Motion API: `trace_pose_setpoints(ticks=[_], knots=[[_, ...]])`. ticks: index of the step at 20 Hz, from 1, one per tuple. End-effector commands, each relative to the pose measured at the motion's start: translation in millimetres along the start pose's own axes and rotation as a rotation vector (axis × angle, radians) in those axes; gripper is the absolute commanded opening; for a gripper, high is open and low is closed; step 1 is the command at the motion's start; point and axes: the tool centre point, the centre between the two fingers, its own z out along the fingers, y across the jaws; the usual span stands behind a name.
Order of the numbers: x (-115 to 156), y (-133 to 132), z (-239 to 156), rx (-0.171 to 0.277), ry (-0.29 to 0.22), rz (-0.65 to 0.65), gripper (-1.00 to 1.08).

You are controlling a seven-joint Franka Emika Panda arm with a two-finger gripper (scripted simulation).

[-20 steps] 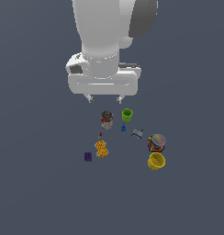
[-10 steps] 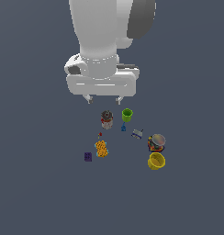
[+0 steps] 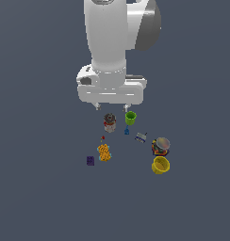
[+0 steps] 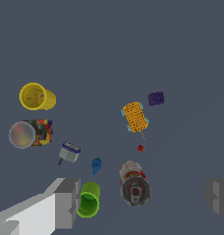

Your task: Pick up a designated object from a clutter of objects.

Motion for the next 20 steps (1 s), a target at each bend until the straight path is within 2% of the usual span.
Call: trace_pose_setpoints(ticks=[1,9,20], knots=[[-5.6,-7.0,14.3,-0.003,-0.001,-0.004,1.00],[-39.6,-36.8,77.3,-0.015,-0.003,-0.023,1.00],[-115.2,-72.0,160.5,-0.025,-0.006,-0.060,1.00]])
